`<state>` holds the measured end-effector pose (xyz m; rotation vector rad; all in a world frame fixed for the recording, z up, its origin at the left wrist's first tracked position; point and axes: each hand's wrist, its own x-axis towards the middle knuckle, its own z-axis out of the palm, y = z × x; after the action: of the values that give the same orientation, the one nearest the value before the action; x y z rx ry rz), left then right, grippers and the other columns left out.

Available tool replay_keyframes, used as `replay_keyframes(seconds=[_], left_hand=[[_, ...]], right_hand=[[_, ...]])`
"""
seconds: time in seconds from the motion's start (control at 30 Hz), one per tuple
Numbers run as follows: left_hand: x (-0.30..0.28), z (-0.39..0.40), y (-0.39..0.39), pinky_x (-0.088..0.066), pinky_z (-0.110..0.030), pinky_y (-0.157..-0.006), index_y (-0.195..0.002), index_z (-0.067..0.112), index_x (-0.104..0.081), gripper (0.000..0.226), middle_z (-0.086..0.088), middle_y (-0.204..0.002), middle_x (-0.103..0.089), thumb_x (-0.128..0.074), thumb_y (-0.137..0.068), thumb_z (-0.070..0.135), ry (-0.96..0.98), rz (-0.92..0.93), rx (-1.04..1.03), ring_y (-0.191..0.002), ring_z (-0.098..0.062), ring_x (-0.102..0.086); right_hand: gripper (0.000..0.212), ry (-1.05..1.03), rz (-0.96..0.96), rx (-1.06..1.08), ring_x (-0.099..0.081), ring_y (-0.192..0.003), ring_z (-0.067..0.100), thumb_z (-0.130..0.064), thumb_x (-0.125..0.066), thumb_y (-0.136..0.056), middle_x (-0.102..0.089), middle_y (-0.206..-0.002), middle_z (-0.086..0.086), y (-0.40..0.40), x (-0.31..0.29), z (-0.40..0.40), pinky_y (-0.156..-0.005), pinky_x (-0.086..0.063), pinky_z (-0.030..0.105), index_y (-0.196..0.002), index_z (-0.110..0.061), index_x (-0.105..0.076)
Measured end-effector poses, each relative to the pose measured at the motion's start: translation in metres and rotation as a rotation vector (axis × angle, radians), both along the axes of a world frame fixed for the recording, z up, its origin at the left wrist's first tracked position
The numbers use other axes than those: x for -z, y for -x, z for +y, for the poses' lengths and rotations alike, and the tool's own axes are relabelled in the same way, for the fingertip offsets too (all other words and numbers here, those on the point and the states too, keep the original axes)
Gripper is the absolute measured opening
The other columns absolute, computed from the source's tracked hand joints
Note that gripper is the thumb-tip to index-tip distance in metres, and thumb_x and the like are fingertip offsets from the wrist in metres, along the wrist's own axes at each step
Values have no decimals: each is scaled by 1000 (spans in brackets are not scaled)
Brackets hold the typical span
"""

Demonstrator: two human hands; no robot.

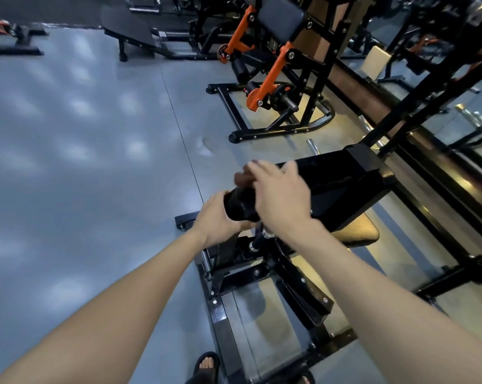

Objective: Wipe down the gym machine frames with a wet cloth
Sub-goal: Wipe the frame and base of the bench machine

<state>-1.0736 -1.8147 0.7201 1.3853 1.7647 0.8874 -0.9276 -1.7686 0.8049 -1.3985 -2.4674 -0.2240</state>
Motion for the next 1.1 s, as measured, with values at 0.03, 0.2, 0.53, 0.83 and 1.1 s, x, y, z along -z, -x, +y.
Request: replay_keyframes(seconds=[0.03, 0.2, 0.53, 0.83, 1.1], left_hand=[[1, 0, 1, -51, -39, -96, -119, 34, -49, 86, 9, -116, -62, -83, -49, 70, 45, 13, -15, -109, -16, -58], [-21, 18, -18, -21, -45, -123, -156, 31, -25, 121, 1, -153, -37, -81, -59, 76, 50, 225, 0, -143, -26, -29], [-46, 48, -51, -52, -39, -84, -123, 35, -44, 80, 15, -115, -60, -82, -62, 70, -79, 217, 27, -104, -13, -58], [-42, 49, -51, -54, -42, -88, -120, 42, -44, 80, 18, -115, -62, -78, -55, 73, -73, 214, -18, -108, -15, -61], [-51, 49, -53, -52, -42, -95, -128, 35, -42, 88, 13, -119, -60, -84, -59, 70, 29, 203, 5, -109, -16, -59]], right_hand=[[46, 11, 72, 68, -46, -112, 30, -22, -56, -101, -60, -138, -12, -15, -5, 11, -76, -50, 37, -144, -36, -51], [43, 233, 447, 411, -40, -95, 14, -30, -49, -107, -60, -118, 0, -71, -10, 50, -74, -48, 40, -147, -43, -48], [43, 228, 296, 268, -41, -110, 22, -31, -44, -108, -56, -144, -11, -105, -11, 69, -74, -49, 38, -151, -41, -45], [42, 177, 147, -59, -40, -101, 21, -34, -44, -109, -49, -148, -25, -77, -9, 43, -69, -49, 36, -150, -45, -44], [43, 166, 302, 268, -42, -106, 25, -32, -42, -108, -52, -147, -12, -93, -7, 60, -79, -52, 40, -151, -30, -47]])
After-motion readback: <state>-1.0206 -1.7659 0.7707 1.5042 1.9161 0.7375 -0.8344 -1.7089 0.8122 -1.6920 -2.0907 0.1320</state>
